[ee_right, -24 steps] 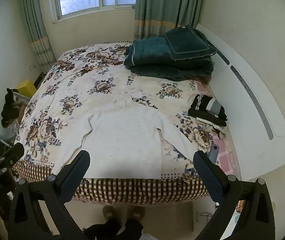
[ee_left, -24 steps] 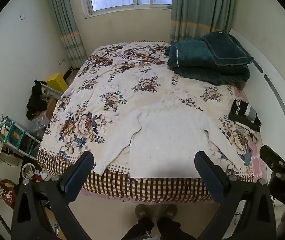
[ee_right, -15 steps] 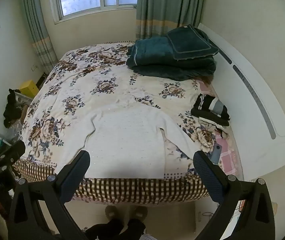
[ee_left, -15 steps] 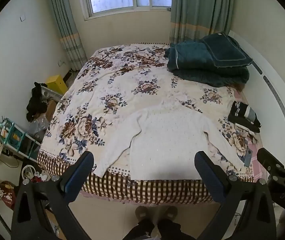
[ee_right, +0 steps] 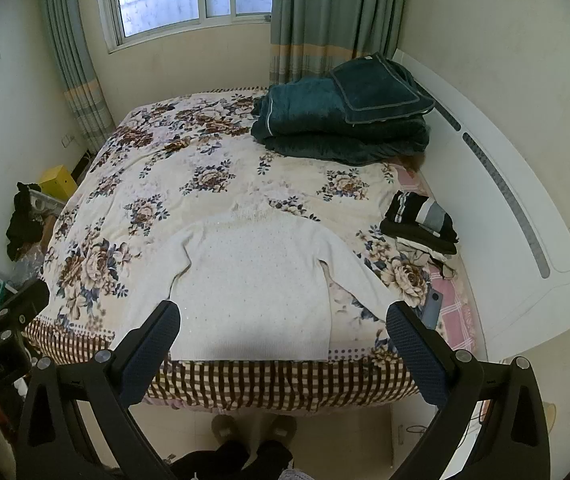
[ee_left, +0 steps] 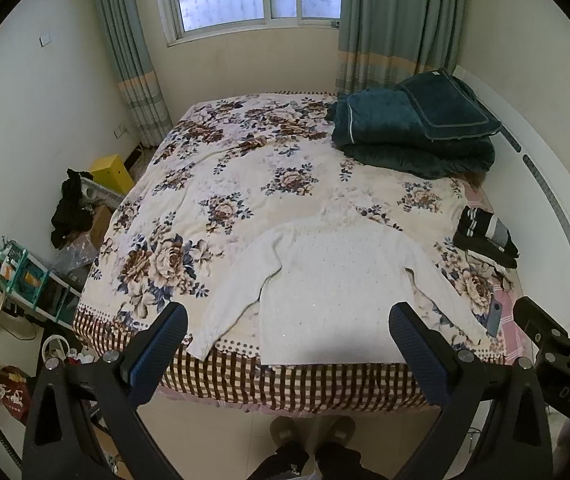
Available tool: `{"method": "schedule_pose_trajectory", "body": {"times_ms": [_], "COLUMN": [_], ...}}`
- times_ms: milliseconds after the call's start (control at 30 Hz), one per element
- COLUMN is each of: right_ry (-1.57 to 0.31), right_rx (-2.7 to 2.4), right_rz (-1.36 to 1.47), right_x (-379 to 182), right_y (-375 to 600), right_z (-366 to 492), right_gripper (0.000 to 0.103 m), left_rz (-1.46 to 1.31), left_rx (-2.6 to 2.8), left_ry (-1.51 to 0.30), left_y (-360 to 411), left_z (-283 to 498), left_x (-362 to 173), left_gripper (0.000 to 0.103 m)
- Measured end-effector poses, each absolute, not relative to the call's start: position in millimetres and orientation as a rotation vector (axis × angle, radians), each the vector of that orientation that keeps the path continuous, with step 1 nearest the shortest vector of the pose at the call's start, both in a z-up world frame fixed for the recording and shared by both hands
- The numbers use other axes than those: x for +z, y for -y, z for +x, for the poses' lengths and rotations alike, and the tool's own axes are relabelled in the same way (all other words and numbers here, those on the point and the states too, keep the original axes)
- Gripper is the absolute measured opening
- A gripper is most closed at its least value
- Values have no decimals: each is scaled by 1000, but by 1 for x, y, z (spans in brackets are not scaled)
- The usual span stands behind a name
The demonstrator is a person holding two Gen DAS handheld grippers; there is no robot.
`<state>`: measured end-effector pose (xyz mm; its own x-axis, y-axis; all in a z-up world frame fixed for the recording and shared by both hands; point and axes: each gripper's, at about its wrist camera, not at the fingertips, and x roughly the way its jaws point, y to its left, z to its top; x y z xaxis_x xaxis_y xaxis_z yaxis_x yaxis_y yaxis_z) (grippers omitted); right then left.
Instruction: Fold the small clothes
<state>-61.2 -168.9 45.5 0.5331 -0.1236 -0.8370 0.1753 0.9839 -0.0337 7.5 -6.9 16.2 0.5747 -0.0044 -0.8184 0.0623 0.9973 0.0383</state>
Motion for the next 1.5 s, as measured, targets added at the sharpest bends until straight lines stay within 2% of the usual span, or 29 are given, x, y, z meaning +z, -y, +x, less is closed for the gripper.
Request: {"method": "schedule_pose_trajectory", "body": {"times_ms": [600, 667, 1067, 1500], "right_ry": [-982, -982, -977, -970], "right_rx": [-177, -178, -176, -175], "right_rz": [56, 59, 64, 62], "right_x": [53, 72, 90, 87], "right_y": [172, 176, 176, 176], "right_z": [-61, -53, -51, -56], "right_gripper": [103, 103, 103, 103], "left_rz": [66, 66, 63, 45], "left_rx": [-51, -53, -54, -68], "left_ry": [-946, -948, -942, -942], "left_y": [11, 10, 9, 10], "left_z": [7, 7, 1, -5], "left_x": [25, 25, 26, 34], "left_gripper": [103, 103, 103, 103]}}
